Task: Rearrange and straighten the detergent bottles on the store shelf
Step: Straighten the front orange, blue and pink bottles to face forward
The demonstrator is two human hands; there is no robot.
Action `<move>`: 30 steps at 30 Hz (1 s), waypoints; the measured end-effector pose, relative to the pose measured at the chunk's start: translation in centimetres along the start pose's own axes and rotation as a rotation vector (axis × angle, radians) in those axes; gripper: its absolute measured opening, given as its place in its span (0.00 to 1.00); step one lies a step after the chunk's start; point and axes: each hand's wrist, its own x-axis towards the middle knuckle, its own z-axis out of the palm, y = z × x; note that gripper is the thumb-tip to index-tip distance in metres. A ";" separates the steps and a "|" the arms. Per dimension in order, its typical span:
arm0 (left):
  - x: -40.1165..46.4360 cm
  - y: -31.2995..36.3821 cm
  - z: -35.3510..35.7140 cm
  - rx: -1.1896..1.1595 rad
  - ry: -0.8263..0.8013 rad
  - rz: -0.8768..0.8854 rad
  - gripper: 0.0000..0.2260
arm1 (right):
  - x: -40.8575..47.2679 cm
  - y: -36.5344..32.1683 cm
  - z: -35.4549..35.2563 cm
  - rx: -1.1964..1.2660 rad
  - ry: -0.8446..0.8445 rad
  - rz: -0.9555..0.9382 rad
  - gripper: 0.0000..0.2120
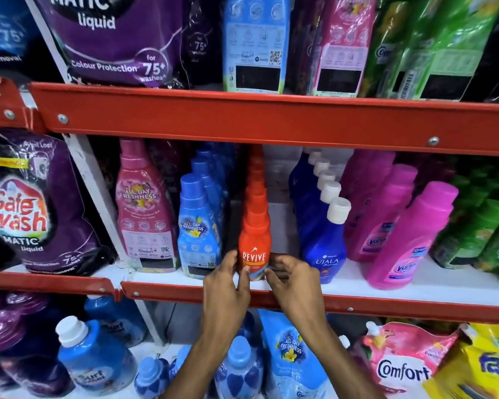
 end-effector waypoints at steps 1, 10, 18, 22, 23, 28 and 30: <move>0.0 -0.1 -0.1 -0.010 0.005 0.001 0.14 | 0.0 -0.1 0.0 0.015 0.001 0.002 0.12; -2.4 3.0 -0.2 -0.101 0.348 0.160 0.06 | -3.3 2.2 -4.6 0.102 0.283 -0.006 0.14; -2.8 5.9 4.5 -0.177 0.006 0.010 0.15 | -2.3 4.8 -9.6 0.092 0.501 -0.005 0.16; -2.6 5.8 6.0 -0.127 -0.063 0.007 0.17 | -1.3 5.7 -10.1 0.058 0.418 -0.007 0.18; -2.4 5.8 6.2 -0.126 -0.074 0.010 0.17 | -1.2 5.8 -10.2 0.044 0.381 -0.018 0.17; -1.3 5.7 6.6 -0.183 -0.166 -0.006 0.13 | -0.7 6.2 -10.6 0.041 0.279 -0.056 0.18; -0.9 5.9 6.7 -0.216 -0.195 -0.034 0.12 | -0.5 6.3 -10.7 0.048 0.252 -0.058 0.19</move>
